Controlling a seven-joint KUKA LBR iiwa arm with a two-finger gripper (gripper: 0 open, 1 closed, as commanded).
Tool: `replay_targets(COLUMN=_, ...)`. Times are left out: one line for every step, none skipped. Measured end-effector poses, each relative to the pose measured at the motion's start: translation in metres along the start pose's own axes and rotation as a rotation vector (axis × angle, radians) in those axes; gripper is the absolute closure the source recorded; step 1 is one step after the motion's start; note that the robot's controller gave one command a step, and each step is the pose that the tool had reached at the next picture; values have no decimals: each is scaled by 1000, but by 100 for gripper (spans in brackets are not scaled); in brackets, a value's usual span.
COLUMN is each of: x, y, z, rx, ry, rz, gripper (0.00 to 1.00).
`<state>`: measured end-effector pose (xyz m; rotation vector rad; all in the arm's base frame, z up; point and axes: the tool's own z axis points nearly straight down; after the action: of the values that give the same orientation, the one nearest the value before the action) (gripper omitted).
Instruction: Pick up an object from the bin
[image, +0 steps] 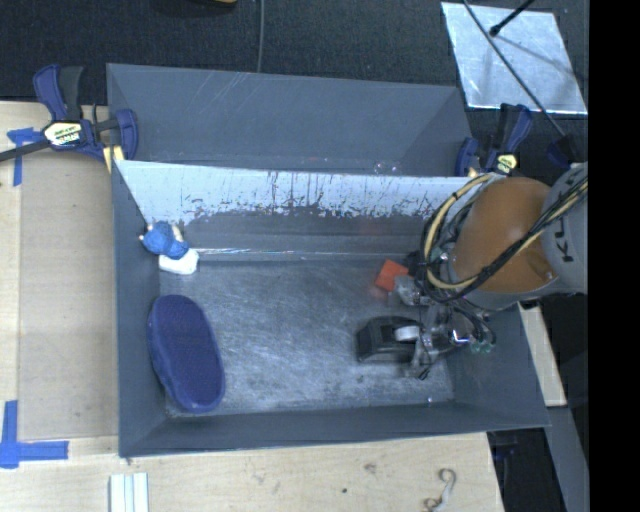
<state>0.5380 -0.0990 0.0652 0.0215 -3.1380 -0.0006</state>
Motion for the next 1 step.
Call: replay_targets(x=0, y=0, z=0, rx=0, ry=0, rz=-2, gripper=0)
